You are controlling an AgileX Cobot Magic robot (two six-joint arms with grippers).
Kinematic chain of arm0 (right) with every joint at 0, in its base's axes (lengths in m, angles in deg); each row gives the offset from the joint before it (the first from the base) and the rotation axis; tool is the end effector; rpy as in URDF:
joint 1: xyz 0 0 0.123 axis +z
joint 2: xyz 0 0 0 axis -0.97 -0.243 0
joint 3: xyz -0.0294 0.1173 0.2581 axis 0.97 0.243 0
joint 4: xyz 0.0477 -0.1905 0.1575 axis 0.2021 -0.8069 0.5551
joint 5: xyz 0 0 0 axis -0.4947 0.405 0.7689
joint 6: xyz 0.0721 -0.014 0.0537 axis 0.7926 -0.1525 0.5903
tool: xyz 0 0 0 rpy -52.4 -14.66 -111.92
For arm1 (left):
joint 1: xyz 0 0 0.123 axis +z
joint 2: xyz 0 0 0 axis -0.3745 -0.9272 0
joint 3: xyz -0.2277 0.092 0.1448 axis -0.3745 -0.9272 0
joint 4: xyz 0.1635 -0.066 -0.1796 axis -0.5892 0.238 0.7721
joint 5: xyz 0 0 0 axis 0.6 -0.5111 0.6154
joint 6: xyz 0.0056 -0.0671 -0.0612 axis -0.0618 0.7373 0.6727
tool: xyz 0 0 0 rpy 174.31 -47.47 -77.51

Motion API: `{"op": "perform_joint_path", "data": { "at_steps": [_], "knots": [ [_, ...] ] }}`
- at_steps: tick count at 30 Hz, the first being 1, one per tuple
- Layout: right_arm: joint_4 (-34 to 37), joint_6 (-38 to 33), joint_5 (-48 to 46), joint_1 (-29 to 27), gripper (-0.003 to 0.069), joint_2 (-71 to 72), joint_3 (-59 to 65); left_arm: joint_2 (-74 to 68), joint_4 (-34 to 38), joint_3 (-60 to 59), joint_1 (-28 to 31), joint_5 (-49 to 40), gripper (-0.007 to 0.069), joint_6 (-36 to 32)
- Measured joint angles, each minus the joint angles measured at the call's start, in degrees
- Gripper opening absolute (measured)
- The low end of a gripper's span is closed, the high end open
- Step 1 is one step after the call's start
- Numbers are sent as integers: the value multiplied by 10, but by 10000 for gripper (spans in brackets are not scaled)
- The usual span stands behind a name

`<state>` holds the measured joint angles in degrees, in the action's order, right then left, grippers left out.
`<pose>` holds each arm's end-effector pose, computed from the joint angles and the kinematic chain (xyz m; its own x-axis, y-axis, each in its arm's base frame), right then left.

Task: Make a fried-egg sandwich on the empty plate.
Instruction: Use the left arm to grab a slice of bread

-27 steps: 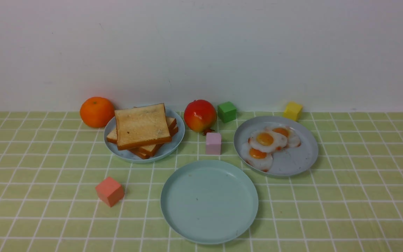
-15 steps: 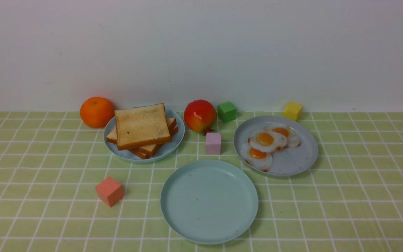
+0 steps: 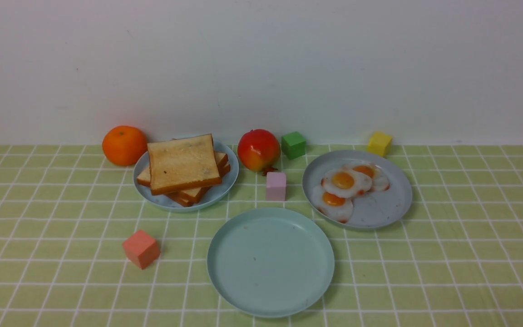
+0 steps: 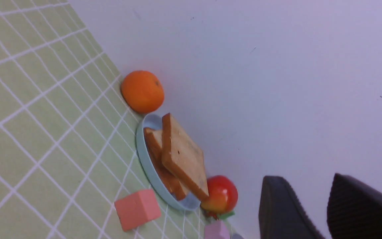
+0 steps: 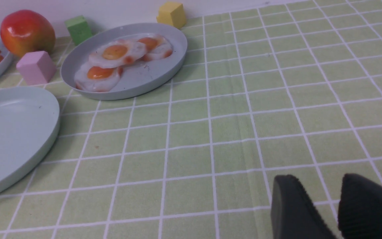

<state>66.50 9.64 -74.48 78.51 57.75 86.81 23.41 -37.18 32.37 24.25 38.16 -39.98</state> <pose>0.0521 0.0017 0.1733 -0.3024 0.1272 -0.9447 0.0044 0.9912 0.1320 0.0557 -0.0025 0.2054 0.0012 -0.8635 -0.5043 0.0281 0.5041 -0.8632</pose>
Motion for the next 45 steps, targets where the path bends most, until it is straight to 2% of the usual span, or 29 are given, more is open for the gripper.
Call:
{"op": "perform_joint_path", "data": {
  "at_steps": [3,6,11,12,14,15,17,21,24,27,31,32,34,38,42,43,44,45],
  "knots": [
    [0,0,0,0,238,0,0,-12,-15,47,-2,-57,166,-54],
    [0,0,0,0,238,0,0,-77,-33,121,-20,-92,94,-136],
    [0,0,0,0,238,0,0,-218,-56,222,-69,-144,61,-228],
    [0,0,0,0,238,0,0,-275,-66,265,-92,-184,58,-248],
    [0,0,0,0,238,0,0,-364,-86,334,-133,-253,57,-262],
    [0,0,0,0,238,0,0,-371,-88,339,-137,-259,57,-263],
    [0,0,0,0,238,0,0,-454,-117,405,-182,-308,57,-265],
    [0,0,1,0,238,0,0,-559,-163,483,-230,-339,57,-265],
    [18,11,14,0,238,0,1,-604,-182,515,-242,-364,57,-267],
    [65,43,49,0,238,0,5,-638,-196,542,-246,-406,57,-267],
    [191,115,154,0,238,0,6,-671,-221,564,-257,-439,57,-267],
    [196,118,162,0,238,0,6,-672,-223,564,-258,-439,57,-267],
    [235,138,182,2,238,0,-6,-680,-249,564,-294,-440,46,-265],
    [235,125,81,28,197,-14,-89,-698,-269,573,-325,-446,-2,-245],
    [190,-11,-130,98,71,-126,-301,-772,-332,637,-331,-461,-13,-215],
    [190,-11,-130,101,71,-132,-301,-777,-335,641,-331,-462,-13,-215],
    [180,-66,-225,122,17,-183,-383,-824,-364,684,-331,-465,-13,-215],
    [177,-83,-267,129,0,-204,-411,-845,-379,703,-330,-466,-13,-215]
  ]
}}
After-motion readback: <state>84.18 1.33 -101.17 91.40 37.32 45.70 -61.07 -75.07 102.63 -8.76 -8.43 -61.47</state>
